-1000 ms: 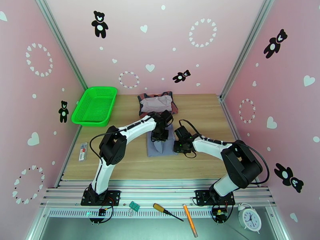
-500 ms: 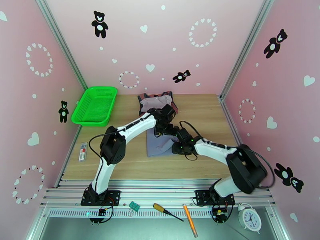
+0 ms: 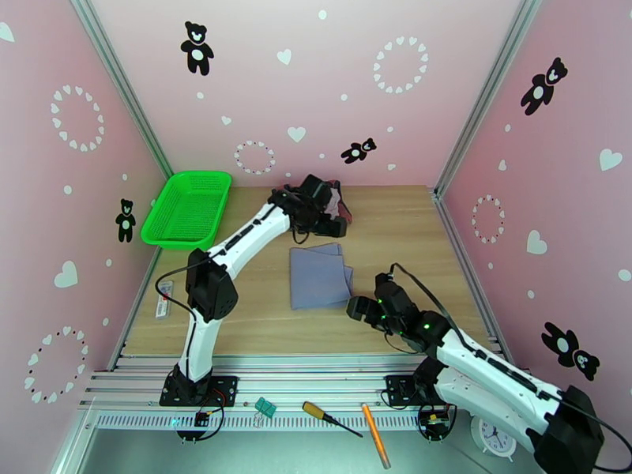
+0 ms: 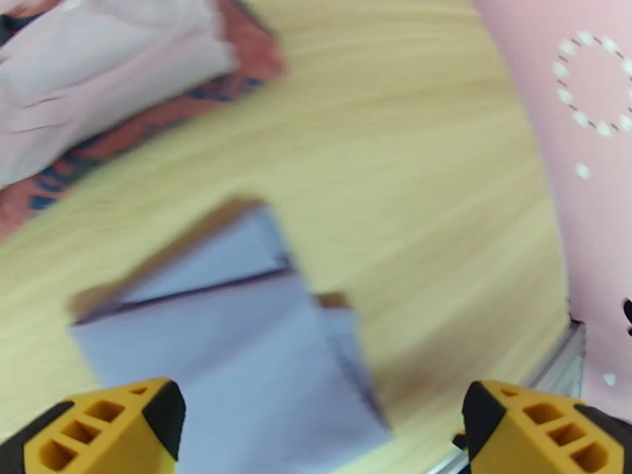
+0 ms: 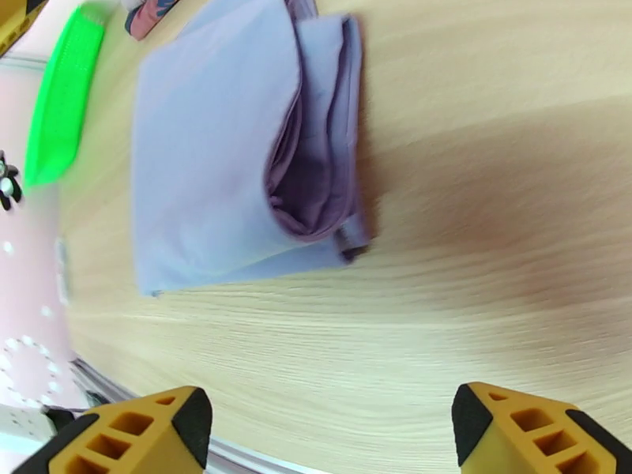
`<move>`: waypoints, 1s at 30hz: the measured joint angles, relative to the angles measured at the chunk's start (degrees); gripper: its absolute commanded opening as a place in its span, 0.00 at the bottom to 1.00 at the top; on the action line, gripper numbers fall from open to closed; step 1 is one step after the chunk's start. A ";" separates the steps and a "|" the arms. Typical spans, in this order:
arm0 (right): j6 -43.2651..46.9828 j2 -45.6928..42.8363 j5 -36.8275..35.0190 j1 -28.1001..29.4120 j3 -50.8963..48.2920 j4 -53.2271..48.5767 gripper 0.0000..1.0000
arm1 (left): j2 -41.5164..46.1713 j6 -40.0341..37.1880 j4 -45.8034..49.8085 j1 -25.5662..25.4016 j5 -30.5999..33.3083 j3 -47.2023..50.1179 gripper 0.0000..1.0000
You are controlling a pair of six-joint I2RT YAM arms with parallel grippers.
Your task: Fold and stack the mixed laundry pile
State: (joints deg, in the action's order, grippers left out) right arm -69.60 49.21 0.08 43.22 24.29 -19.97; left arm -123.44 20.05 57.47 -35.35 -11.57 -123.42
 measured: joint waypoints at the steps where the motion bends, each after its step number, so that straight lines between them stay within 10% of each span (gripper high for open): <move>1: -3.54 1.68 -1.14 1.86 0.00 1.92 0.85 | -0.98 -0.50 0.09 1.36 -0.28 -0.61 0.99; 10: -30.62 19.87 -16.65 16.24 4.57 12.92 0.88 | -11.61 -4.02 1.79 7.82 -2.78 -1.62 0.98; 30: -49.33 45.16 -21.66 15.76 17.14 22.51 0.55 | -1.68 -5.90 0.37 7.41 -1.29 7.15 0.99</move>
State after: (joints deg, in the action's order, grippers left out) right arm -118.93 94.37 -21.58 58.98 41.43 2.55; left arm -125.12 14.15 57.84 -27.94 -12.86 -116.27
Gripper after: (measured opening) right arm 0.622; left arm 0.985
